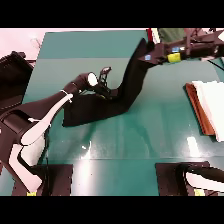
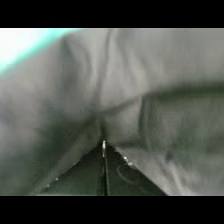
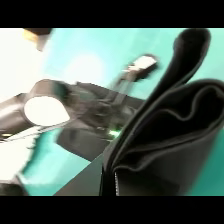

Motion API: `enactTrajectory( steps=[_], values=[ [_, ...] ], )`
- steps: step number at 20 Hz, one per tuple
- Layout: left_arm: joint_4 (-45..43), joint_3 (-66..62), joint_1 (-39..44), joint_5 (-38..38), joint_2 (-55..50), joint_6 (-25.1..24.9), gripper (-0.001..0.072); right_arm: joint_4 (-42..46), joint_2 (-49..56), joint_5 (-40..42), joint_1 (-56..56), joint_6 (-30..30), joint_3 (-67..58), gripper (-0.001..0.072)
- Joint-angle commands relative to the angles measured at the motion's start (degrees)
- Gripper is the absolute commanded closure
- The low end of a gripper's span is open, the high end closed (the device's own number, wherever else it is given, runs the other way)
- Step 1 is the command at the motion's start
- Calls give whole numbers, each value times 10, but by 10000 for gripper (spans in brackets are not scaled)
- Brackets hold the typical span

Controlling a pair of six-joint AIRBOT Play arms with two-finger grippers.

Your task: Fold the shirts.

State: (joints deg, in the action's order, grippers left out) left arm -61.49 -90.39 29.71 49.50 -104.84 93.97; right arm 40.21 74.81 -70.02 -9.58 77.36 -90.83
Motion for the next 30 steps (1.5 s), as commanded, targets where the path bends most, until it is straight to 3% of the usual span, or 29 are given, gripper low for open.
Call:
enactTrajectory(
  steps=[1, 7, 8, 9, 10, 14, 18, 21, 22, 23, 24, 27, 30],
  values=[
    [-35, -63, -43, 83, 8, 0, 685, -43, 29, 39, -80, 7, -29, 692],
    [-175, -168, -201, 145, 158, 0, 685, -46, 185, 165, -284, -14, -136, 689],
    [-203, -176, -226, 143, 190, 0, 686, -46, 217, 185, -312, -23, -161, 603],
    [-224, -178, -248, 140, 219, 0, 686, -46, 248, 195, -335, -29, -189, 364],
    [-236, -178, -270, 141, 247, 0, 685, -38, 270, 189, -346, -33, -212, 311],
    [-238, -177, -311, 162, 302, 0, 685, 59, 281, 72, -301, -33, -216, 329],
    [-219, -174, -296, 170, 301, 0, 686, 95, 233, 6, -191, -23, -72, 329],
    [-219, -174, -266, 170, 299, -25, 686, 93, 197, 7, -99, -21, 64, 329],
    [-219, -174, -256, 170, 299, -37, 685, 89, 190, 18, -75, -18, 98, 305],
    [-219, -174, -250, 170, 299, -40, 685, 75, 190, 32, -54, -18, 127, 131],
    [-219, -174, -244, 169, 299, -40, 685, 49, 193, 46, -39, -17, 151, 66],
    [-205, -174, -242, 170, 299, -40, 686, -58, 220, 90, -30, -18, 195, 93],
    [-199, -174, -242, 176, 299, -40, 685, -63, 274, 95, -66, -18, 161, 98]
  ],
)
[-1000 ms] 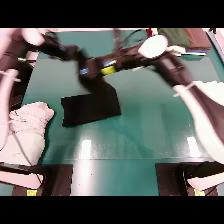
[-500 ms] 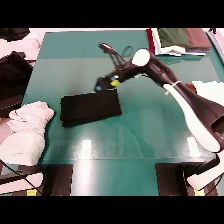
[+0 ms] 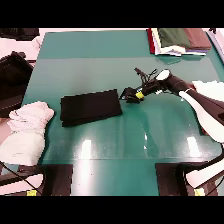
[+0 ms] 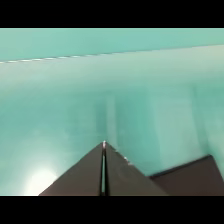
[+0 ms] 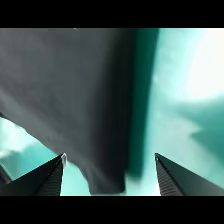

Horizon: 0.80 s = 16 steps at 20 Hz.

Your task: Fold the shirts.

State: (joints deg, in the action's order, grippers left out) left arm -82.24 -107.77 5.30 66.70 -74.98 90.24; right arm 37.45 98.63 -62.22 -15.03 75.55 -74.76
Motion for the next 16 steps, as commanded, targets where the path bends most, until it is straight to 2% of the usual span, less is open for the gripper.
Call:
enactTrajectory(
  steps=[1, 3, 4, 8, 12, 16],
  values=[
    [17, 0, 2, 4, 0, -3, 686, -35, 56, 17, -31, 1, -21, 97],
    [33, 0, 2, 4, 0, -3, 686, -51, 94, 20, -68, 0, -64, 99],
    [39, 0, 2, 5, 0, -3, 685, -67, 111, 26, -86, 0, -85, 134],
    [67, 0, 2, 9, 0, -12, 686, -73, 151, 32, -132, -11, -158, 691],
    [67, 0, 11, 27, 0, -13, 686, -33, 129, 15, -101, -21, -195, 690],
    [66, 0, 69, 24, 0, -23, 686, 62, 51, -12, 11, -10, -196, 690]
  ],
)
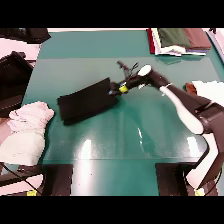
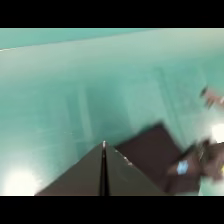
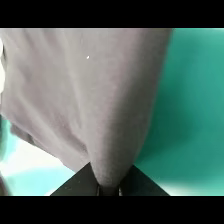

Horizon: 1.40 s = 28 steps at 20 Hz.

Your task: Fold the shirts.

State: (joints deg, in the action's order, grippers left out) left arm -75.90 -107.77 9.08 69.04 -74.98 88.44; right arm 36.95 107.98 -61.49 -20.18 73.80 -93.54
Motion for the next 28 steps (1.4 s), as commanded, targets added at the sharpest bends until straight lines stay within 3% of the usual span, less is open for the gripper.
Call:
enactTrajectory(
  steps=[1, 5, 14, 21, 28],
  values=[
    [2, 0, 49, -1, 0, -5, 686, 98, -65, -23, 96, 19, -9, 690],
    [2, 0, 117, -7, 0, -19, 686, 185, -149, -52, 259, 33, -9, 691],
    [5, 0, 186, -65, 0, -14, 686, 166, -206, -47, 603, 48, -9, 691],
    [6, 0, 186, -59, 0, -14, 686, 137, -206, -76, 635, 48, -103, 691],
    [6, 0, 186, -50, 0, -15, 686, 143, -208, -181, 657, 48, -226, 691]
  ],
)
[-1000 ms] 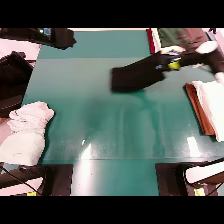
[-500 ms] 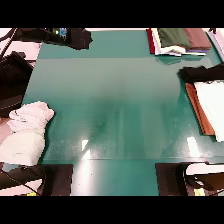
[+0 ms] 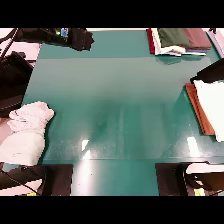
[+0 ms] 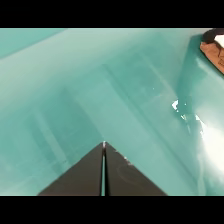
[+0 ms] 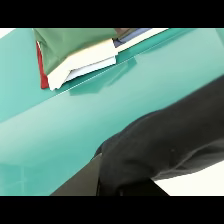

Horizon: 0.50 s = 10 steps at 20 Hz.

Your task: Fold the shirts.

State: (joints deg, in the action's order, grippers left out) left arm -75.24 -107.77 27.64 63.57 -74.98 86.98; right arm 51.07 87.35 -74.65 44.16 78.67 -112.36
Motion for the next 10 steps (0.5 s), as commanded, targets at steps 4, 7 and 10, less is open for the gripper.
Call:
enactTrajectory(
  steps=[4, 7, 10],
  values=[
    [0, 0, 0, 3, 0, 0, 685, 38, -52, -80, 52, -7, 37, 691],
    [0, 0, 0, 4, 0, -1, 685, 116, -114, -86, 75, -7, 133, 691],
    [0, 0, 0, 3, 0, -5, 686, 176, -172, -94, 100, -7, 237, 690]
  ],
)
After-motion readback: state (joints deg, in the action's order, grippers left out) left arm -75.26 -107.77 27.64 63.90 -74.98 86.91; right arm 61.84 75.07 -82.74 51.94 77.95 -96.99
